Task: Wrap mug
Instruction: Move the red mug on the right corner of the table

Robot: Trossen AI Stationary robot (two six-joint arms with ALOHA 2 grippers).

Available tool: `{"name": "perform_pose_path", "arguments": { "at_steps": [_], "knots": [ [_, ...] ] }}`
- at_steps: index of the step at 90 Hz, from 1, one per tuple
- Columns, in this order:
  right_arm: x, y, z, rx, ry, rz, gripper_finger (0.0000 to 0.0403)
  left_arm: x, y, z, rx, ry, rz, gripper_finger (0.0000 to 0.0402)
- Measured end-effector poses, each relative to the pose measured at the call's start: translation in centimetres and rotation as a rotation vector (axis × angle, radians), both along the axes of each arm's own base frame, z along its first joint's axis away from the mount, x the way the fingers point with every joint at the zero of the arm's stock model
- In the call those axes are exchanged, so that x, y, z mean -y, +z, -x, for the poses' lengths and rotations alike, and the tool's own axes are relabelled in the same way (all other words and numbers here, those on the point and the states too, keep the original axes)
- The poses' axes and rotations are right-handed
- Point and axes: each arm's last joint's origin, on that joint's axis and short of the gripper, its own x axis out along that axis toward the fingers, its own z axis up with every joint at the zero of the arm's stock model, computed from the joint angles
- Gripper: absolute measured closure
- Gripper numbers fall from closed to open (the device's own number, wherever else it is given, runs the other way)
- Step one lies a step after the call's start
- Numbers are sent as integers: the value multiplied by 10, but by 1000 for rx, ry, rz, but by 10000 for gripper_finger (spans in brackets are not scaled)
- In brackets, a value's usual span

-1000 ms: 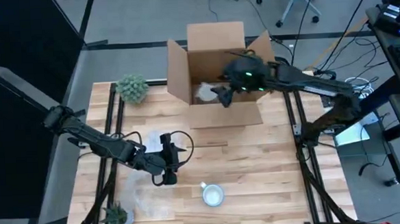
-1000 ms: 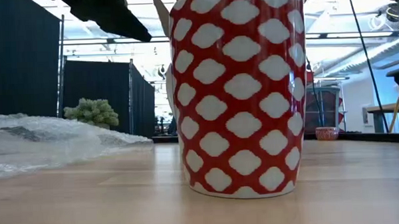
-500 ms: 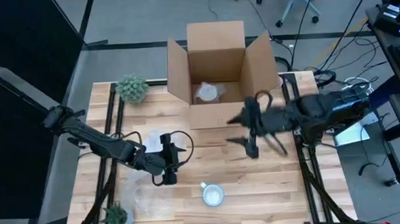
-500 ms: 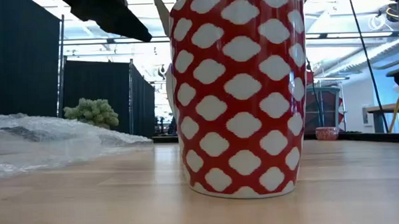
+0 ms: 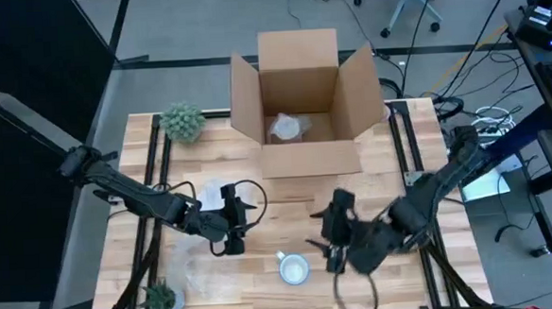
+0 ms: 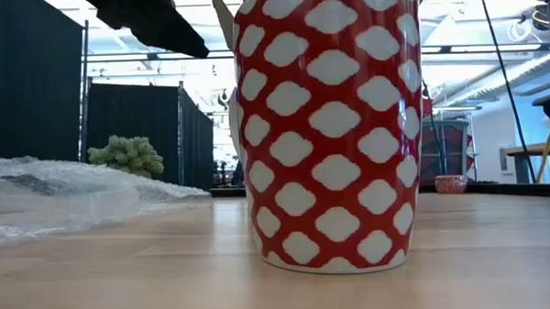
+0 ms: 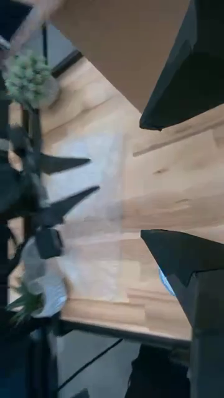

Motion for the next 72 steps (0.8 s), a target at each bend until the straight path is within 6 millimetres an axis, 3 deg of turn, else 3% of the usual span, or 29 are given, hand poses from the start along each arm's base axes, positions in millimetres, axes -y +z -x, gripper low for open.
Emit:
{"name": "perform_pose_path", "arguments": {
  "at_steps": [22,58,72],
  "knots": [
    [-23,-48,-25,-85,-28,-22,145,0,0,0,0,0,0,222],
    [-52,-100,-50,-280,269,-92,145,0,0,0,-2,0,-1,222],
    [-60,-109,-57,-270,330,-158,145,0,0,0,-4,0,-2,222]
  ]
}}
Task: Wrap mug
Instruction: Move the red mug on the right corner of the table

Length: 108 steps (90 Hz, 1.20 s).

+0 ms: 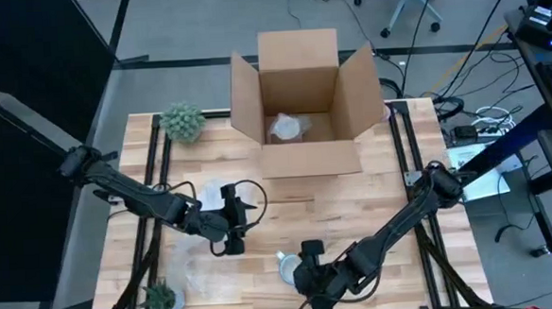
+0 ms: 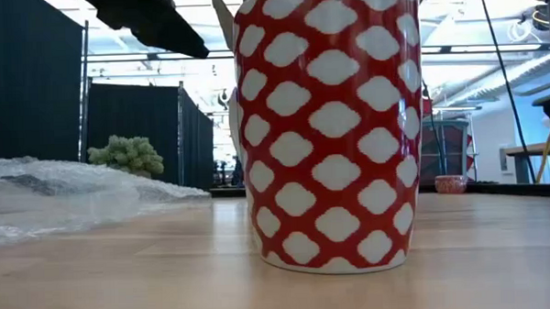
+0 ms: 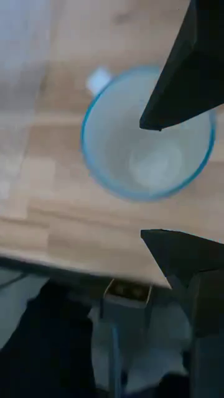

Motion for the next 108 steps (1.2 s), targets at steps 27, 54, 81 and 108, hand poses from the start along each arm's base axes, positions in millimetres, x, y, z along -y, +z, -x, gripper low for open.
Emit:
{"name": "perform_pose_path", "arguments": {
  "at_steps": [27,54,81,108],
  "knots": [
    [6,-17,-11,-31,-10,19,145,0,-1,0,-8,-1,-6,222],
    [4,-49,-20,-93,11,81,195,3,-12,-3,-68,-26,-2,222],
    [5,-54,-17,-141,-43,72,348,5,-22,-8,-103,-14,33,222],
    [-10,-42,14,-222,-188,3,397,9,-23,-5,-115,-20,60,222]
  ]
}}
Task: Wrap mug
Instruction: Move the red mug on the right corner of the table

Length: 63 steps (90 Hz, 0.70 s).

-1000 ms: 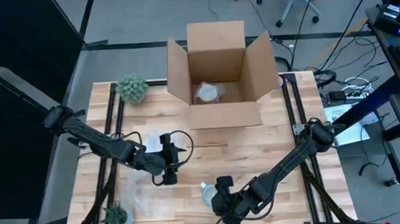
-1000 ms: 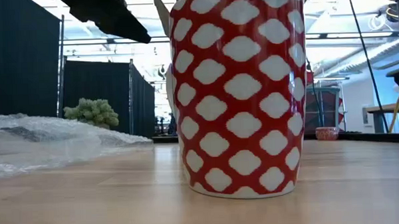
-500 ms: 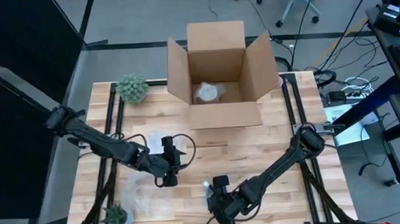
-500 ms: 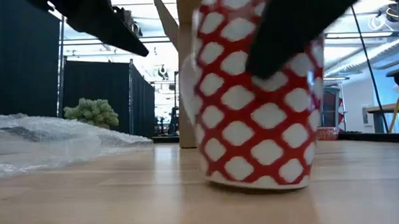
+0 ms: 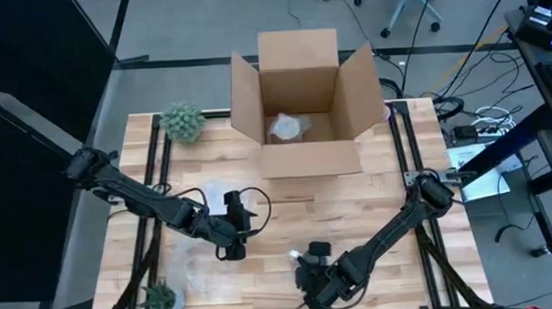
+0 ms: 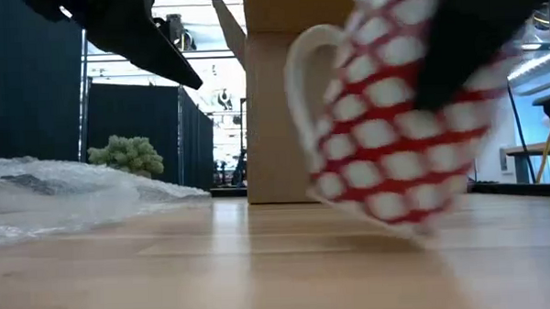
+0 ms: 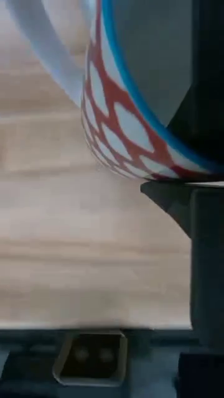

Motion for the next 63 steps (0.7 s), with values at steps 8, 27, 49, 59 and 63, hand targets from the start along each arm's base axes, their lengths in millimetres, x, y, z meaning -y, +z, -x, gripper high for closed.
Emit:
{"name": "perform_pose_path", "arguments": {
  "at_steps": [8,27,49,59,63],
  "knots": [
    [-4,1,17,-72,-52,17,397,0,-1,1,-8,8,7,222],
    [-9,21,54,-191,-176,11,400,-1,-1,1,-16,14,18,222],
    [-20,23,82,-353,-252,-33,401,-1,-1,1,-19,6,25,222],
    [-28,23,90,-387,-283,-68,401,-1,-1,1,-19,6,26,222],
    [-30,23,95,-389,-295,-65,401,-1,-1,1,-19,6,26,222]
  ]
}}
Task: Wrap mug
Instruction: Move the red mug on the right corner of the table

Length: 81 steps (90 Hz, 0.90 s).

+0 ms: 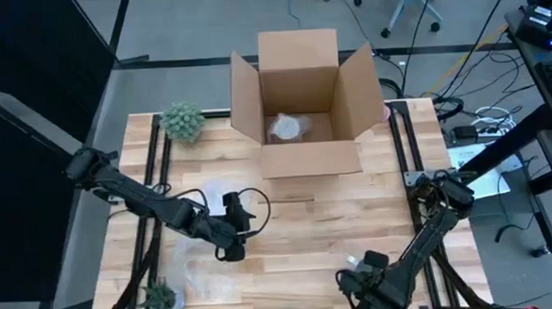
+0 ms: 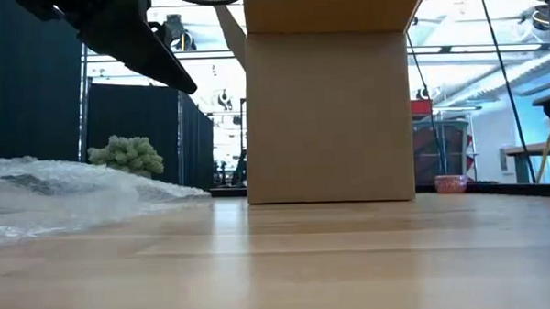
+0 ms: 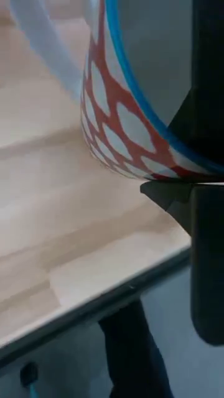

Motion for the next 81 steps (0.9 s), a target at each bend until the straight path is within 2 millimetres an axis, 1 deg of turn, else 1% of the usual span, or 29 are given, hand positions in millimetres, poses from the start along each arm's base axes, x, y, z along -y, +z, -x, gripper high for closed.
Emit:
{"name": "perform_pose_path", "arguments": {
  "at_steps": [15,32,44,59,81],
  "knots": [
    [-10,0,14,3,-60,10,402,0,0,0,4,-2,2,222],
    [-18,0,26,7,-113,8,398,1,1,0,9,-2,5,222],
    [-23,-7,31,16,-149,-11,397,1,1,0,9,-3,6,222],
    [-26,-23,38,14,-179,-25,396,1,1,0,9,2,11,222],
    [-26,-24,41,11,-192,-20,395,1,1,0,9,-2,12,222]
  ]
}}
